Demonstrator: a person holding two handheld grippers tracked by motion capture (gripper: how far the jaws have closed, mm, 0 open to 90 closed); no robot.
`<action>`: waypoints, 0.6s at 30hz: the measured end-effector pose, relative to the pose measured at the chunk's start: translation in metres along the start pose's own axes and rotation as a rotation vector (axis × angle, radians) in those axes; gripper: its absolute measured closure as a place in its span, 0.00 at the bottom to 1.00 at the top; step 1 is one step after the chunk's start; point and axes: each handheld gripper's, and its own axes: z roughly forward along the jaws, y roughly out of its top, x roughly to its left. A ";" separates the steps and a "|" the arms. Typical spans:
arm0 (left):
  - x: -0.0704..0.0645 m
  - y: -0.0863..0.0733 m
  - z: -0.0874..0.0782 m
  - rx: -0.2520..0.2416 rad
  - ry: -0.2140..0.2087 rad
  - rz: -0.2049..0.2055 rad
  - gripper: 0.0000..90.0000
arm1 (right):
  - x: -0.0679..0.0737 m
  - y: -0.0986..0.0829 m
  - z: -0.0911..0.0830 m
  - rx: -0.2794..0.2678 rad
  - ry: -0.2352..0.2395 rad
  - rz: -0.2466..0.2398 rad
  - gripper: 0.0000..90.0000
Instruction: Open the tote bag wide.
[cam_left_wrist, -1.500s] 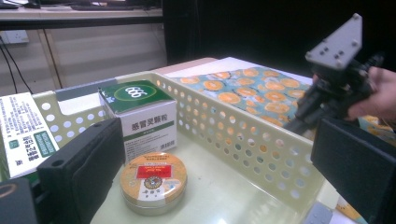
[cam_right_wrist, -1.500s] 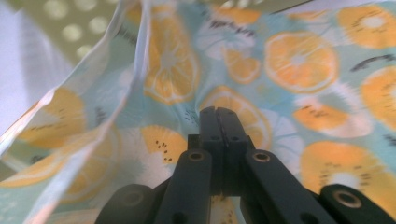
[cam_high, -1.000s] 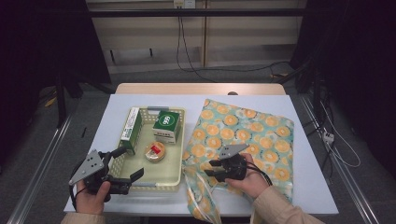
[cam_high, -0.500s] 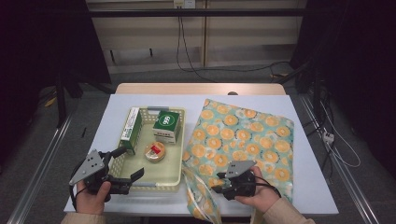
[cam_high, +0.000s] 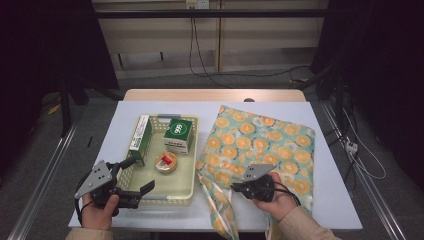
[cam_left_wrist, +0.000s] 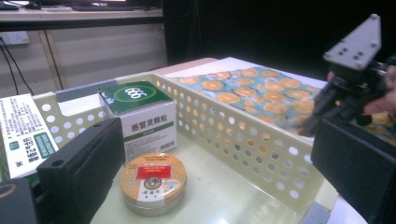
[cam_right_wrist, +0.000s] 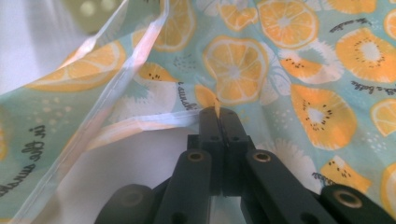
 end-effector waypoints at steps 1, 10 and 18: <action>0.000 0.000 0.000 0.000 0.001 0.000 0.03 | -0.004 0.002 0.000 -0.006 -0.002 0.018 1.00; 0.001 -0.001 0.000 0.000 -0.002 -0.002 0.03 | -0.044 0.014 0.009 -0.010 -0.093 0.070 1.00; 0.003 -0.002 0.001 0.005 0.000 0.003 0.03 | -0.081 0.027 0.010 -0.056 -0.169 0.140 1.00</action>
